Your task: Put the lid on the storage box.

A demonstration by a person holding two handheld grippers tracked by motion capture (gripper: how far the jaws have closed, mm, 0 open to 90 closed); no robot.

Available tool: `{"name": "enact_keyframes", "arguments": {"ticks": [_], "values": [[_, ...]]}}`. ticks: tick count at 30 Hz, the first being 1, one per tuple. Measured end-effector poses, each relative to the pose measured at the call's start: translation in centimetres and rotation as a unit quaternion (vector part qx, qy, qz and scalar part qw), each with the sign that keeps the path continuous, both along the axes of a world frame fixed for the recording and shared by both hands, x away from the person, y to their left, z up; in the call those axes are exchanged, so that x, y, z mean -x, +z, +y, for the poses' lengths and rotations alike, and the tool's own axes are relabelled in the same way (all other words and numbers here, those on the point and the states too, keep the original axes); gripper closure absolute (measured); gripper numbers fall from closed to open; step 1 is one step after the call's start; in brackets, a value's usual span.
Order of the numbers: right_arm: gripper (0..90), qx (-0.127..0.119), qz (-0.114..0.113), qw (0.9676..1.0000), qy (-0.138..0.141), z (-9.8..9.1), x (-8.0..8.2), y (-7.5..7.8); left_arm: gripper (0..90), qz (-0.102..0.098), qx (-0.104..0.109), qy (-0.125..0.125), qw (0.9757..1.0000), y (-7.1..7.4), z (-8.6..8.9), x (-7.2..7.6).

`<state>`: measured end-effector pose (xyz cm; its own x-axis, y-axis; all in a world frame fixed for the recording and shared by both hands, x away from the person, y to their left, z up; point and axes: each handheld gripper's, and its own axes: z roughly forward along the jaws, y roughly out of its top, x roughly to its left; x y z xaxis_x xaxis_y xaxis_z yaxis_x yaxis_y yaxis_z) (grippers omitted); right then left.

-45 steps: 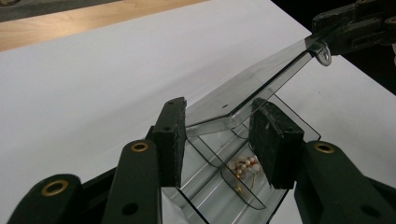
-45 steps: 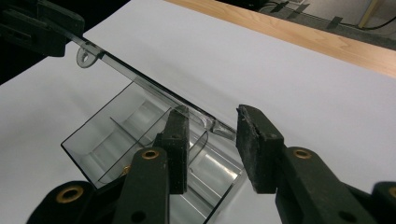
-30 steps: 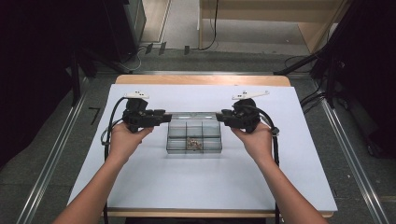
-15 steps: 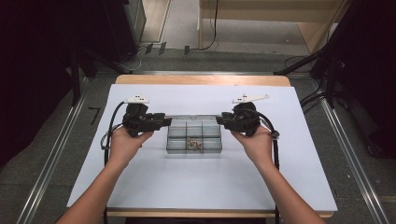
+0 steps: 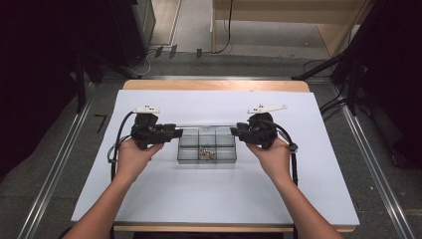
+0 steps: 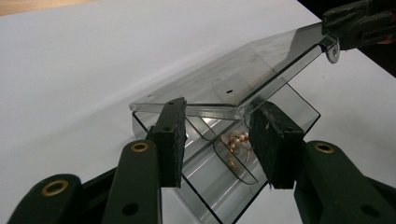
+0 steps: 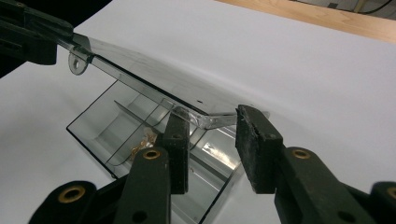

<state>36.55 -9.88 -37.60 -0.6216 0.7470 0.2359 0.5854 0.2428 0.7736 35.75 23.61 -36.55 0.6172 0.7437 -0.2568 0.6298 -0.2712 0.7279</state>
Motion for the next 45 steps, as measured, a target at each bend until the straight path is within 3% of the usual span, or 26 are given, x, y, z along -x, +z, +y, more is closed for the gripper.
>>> {"name": "enact_keyframes", "arguments": {"ticks": [11,30,45], "values": [[67.4,-0.003,0.013,0.9999,-0.008,0.0,0.4,-0.4,59.0,0.012,0.001,0.006,0.9999,-0.3,0.0,0.3],[66.1,0.000,0.010,0.9999,-0.006,-0.1,1.1,-1.1,56.4,0.004,-0.001,0.001,1.0000,-1.0,0.0,1.2],[66.0,0.001,0.013,0.9999,-0.005,-0.1,1.7,-1.7,57.0,0.010,-0.003,0.002,0.9999,-1.6,0.0,1.6]]}}
